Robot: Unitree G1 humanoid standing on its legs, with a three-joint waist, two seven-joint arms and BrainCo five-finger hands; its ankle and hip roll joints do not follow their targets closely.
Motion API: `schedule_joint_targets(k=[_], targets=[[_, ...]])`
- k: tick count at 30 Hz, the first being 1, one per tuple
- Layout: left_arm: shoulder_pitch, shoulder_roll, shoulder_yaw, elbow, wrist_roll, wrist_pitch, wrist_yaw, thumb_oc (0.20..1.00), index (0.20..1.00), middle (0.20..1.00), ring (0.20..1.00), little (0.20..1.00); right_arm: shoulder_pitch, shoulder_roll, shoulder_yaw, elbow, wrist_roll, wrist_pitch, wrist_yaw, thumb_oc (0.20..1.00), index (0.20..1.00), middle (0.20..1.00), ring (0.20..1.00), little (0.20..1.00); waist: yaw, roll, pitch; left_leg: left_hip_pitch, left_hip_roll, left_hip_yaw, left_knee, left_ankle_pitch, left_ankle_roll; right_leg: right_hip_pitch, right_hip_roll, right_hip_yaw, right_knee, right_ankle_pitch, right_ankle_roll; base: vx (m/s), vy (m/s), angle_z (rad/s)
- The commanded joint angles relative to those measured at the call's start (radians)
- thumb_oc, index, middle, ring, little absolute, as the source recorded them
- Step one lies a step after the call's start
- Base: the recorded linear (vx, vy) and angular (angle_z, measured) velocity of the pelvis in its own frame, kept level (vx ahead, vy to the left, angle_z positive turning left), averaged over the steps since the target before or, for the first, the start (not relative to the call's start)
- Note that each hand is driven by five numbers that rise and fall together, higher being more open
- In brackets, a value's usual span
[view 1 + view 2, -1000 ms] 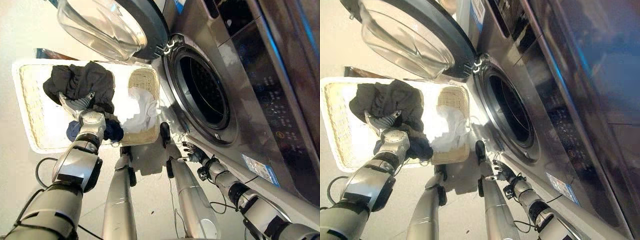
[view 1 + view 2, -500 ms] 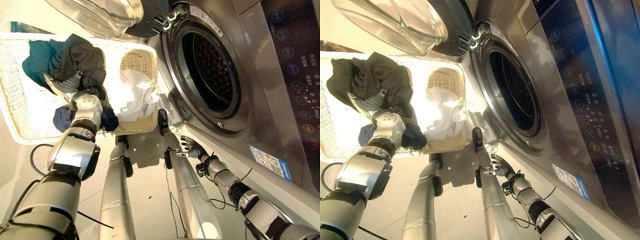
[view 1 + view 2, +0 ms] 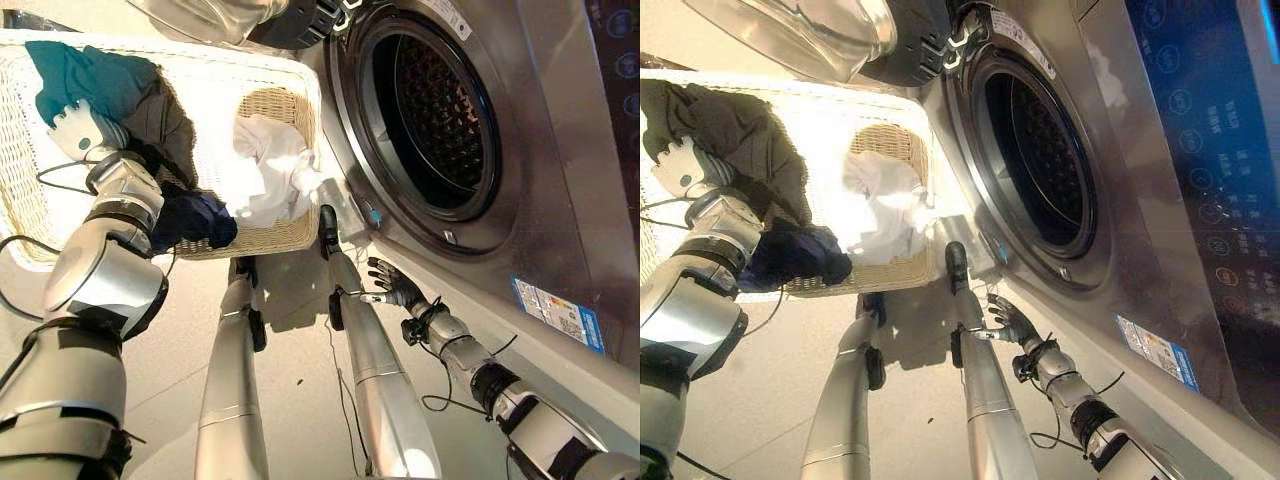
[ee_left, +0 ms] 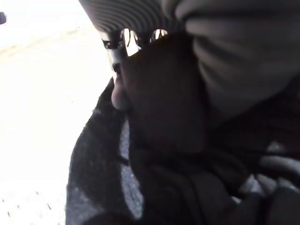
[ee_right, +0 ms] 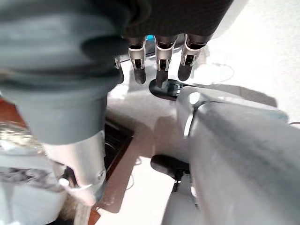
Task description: Put the clothes into the washing machine.
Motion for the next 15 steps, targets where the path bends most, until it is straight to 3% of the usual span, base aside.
schedule_joint_targets(k=[1, 6, 9, 12, 15], targets=[[-0.027, -0.086, 0.020, -0.052, -0.059, -0.071, -0.082, 0.200, 0.200, 0.200, 0.200, 0.200, 0.028, -0.041, 0.022, -0.108, 0.016, -0.062, -0.039, 1.000, 1.000, 1.000, 1.000, 1.000, -0.033, 0.049, 0.025, 0.058, 0.001, -0.025, 0.032, 0.001, -0.003, 0.032, 0.071, -0.042, -0.021, 0.043, -0.040, -0.05, -0.082, 0.03], [0.044, -0.071, 0.069, -0.156, -0.038, -0.083, -0.020, 0.200, 0.200, 0.200, 0.200, 0.200, 0.017, -0.040, 0.005, -0.289, -0.002, -0.077, -0.141, 1.000, 1.000, 1.000, 1.000, 1.000, 0.001, 0.073, 0.025, 0.089, 0.009, -0.035, -0.007, 0.034, -0.016, 0.060, 0.073, -0.062, 0.000, 0.014, -0.046, -0.08, -0.096, -0.02], [0.131, -0.068, 0.140, -0.237, -0.131, -0.143, 0.042, 0.200, 0.200, 0.200, 0.200, 0.200, -0.005, -0.039, -0.031, -0.368, -0.017, -0.082, -0.244, 1.000, 1.000, 1.000, 1.000, 1.000, 0.029, 0.094, 0.025, 0.122, 0.017, -0.037, -0.046, 0.061, -0.023, 0.089, 0.076, -0.079, 0.014, -0.009, -0.050, -0.07, -0.065, 0.13], [0.263, -0.076, 0.250, -0.341, -0.196, -0.249, 0.123, 0.200, 0.200, 0.200, 0.200, 0.200, -0.023, -0.043, -0.098, -0.440, -0.085, -0.069, -0.385, 1.000, 1.000, 1.000, 1.000, 1.000, 0.061, 0.123, 0.025, 0.156, 0.027, -0.041, -0.097, 0.092, -0.029, 0.123, 0.079, -0.095, 0.018, -0.033, -0.052, -0.09, -0.026, 0.16], [0.358, -0.086, 0.300, -0.409, -0.188, -0.279, 0.178, 0.200, 0.200, 0.200, 0.200, 0.200, -0.017, -0.040, -0.140, -0.476, -0.128, -0.052, -0.437, 1.000, 1.000, 1.000, 1.000, 1.000, 0.078, 0.142, 0.025, 0.181, 0.034, -0.042, -0.123, 0.108, -0.033, 0.148, 0.081, -0.101, 0.021, -0.047, -0.054, -0.08, 0.023, 0.12]])
